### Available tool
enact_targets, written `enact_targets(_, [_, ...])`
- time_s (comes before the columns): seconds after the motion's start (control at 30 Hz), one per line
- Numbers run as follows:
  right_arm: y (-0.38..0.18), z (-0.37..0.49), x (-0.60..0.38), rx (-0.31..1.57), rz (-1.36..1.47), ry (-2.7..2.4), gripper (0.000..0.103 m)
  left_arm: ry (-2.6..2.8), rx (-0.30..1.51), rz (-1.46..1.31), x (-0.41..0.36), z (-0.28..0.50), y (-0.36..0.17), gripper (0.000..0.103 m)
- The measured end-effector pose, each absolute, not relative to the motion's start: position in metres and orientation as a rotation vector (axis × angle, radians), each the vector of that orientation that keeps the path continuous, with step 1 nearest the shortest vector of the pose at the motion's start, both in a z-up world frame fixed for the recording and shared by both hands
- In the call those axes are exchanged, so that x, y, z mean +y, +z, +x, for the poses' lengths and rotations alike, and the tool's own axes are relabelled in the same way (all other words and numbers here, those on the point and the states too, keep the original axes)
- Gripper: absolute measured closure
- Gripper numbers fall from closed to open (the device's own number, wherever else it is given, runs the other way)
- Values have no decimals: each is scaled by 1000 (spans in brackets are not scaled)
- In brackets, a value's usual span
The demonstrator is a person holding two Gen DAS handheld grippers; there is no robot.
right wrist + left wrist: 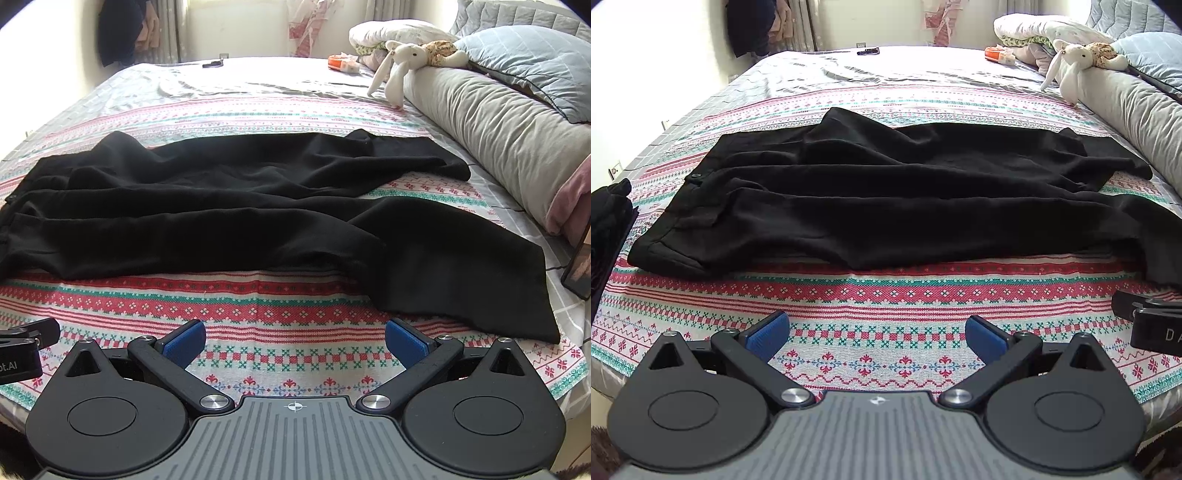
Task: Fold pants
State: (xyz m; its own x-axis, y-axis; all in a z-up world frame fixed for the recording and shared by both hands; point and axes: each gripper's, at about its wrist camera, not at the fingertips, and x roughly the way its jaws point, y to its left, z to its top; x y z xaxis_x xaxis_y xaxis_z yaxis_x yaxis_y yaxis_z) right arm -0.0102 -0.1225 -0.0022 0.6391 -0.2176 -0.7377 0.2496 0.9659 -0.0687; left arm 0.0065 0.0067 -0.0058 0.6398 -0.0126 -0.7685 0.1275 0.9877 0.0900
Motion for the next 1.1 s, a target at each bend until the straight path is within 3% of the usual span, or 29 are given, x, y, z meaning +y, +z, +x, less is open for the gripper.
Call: enact_targets(1.1, [-1, -11, -122, 837, 47, -266, 0, -54, 872, 118, 13, 9, -6, 0])
